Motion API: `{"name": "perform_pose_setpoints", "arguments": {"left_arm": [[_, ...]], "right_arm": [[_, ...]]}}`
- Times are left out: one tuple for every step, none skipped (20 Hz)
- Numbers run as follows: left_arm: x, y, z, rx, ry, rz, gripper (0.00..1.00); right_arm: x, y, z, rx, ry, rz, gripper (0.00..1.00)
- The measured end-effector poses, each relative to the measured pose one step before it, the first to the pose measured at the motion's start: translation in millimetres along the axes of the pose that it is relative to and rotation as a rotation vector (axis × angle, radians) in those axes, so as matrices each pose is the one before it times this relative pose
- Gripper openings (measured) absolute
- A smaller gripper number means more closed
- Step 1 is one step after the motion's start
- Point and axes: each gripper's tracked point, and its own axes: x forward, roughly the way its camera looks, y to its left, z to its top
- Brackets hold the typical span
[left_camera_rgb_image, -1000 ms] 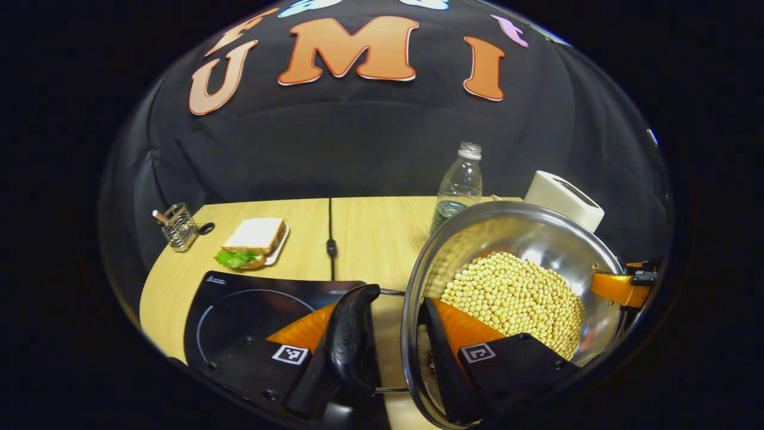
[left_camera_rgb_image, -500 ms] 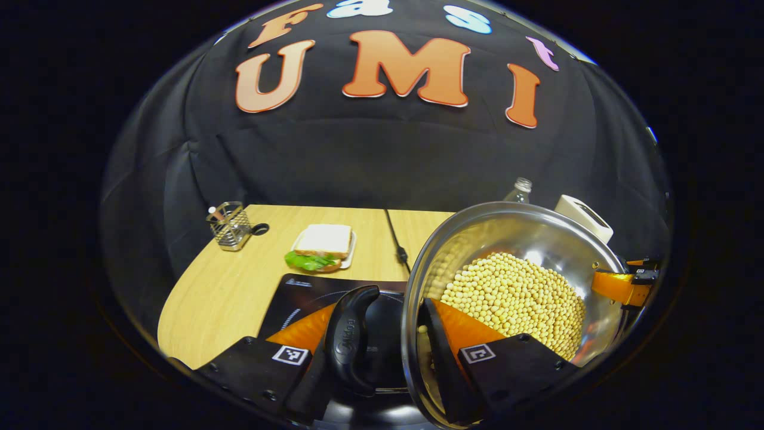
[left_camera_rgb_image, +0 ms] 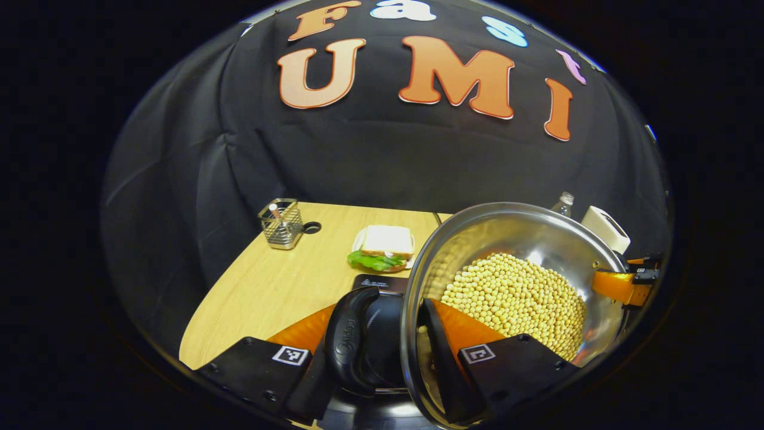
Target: First push the handle of the pot to place it horizontally, then grasp the pot with both hands and set it on the induction cooktop.
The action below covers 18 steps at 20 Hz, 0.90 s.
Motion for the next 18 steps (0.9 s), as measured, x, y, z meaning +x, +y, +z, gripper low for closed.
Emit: {"name": "perform_pose_setpoints", "arguments": {"left_arm": [[-0.22, 8.67, 1.26, -0.00010, -0.00120, 0.00856, 0.75], [1.12, 8.45, 0.02, -0.00030, -0.00263, 0.00631, 0.75], [0.72, 6.61, -0.89, -0.00252, 0.00167, 0.00496, 0.78], [1.67, 4.90, -0.36, -0.00292, 0.00018, 0.00202, 0.77], [2.28, 4.78, -1.34, -0.00434, 0.00184, 0.00186, 0.77], [0.38, -3.36, 0.03, -0.00168, -0.00005, 0.00073, 0.77], [-1.23, -1.96, -0.54, -0.00358, 0.00074, 0.00094, 0.77], [-0.05, -0.29, 0.70, -0.00126, 0.00291, 0.00060, 0.77], [-0.87, 1.23, -2.27, -0.00388, 0.00677, 0.00069, 0.77], [0.78, 0.49, -1.53, -0.00264, 0.00947, -0.00016, 0.78], [-0.57, -0.42, 0.25, -0.00403, 0.00713, -0.00102, 0.75], [0.90, -0.43, -0.36, -0.00100, 0.00678, -0.00182, 0.77], [0.00, 0.68, -0.69, -0.00301, 0.00124, -0.00053, 0.75], [0.42, -0.08, -0.78, -0.00190, 0.00210, -0.00009, 0.75], [0.58, -0.05, -0.61, -0.00402, 0.00091, 0.00203, 0.75], [0.66, -0.54, -0.54, -0.00324, 0.00579, 0.00221, 0.75], [0.16, 0.31, 0.02, -0.00301, 0.00461, 0.00213, 0.78], [-0.60, -0.35, -0.18, -0.00583, 0.00718, 0.00100, 0.75]], "right_arm": [[-2.68, 1.22, 4.24, -0.00145, 0.00116, 0.00940, 0.62], [0.53, -0.32, -0.50, -0.00160, 0.00405, 0.00717, 0.62], [1.26, -0.48, 0.24, -0.00090, 0.00309, 0.00405, 0.62], [-0.04, -0.74, -0.32, -0.00035, 0.00099, 0.00150, 0.62], [0.45, -0.50, 1.56, -0.00256, -0.00157, 0.00086, 0.62], [5.66, 4.28, 0.81, -0.00013, -0.00147, -0.00002, 0.62], [-0.59, -0.65, 1.01, -0.00054, -0.00254, 0.00015, 0.62], [-0.96, 0.40, -3.07, -0.00092, 0.00561, -0.00042, 0.58], [-0.75, -0.19, -1.68, 0.00102, 0.00569, -0.00186, 0.62], [-1.10, 0.85, -0.25, 0.00241, 0.00643, -0.00142, 0.58], [0.81, 0.71, 0.92, 0.00298, 0.00376, -0.00206, 0.62], [-1.18, -0.31, 0.12, -0.00286, 0.00115, -0.00304, 0.62], [-1.14, -0.09, 1.15, -0.00099, 0.00115, -0.00375, 0.62], [-1.97, -1.76, -0.12, -0.00273, 0.00301, -0.00225, 0.62], [0.07, 0.54, -0.16, 0.00344, 0.00398, -0.00145, 0.62], [2.50, 2.45, -4.49, -0.00504, 0.00688, -0.00259, 0.62], [0.70, 1.19, -1.13, 0.00089, 0.00166, -0.00222, 0.62], [-0.42, -0.19, -0.60, -0.00418, 0.00539, 0.00005, 0.62]]}}
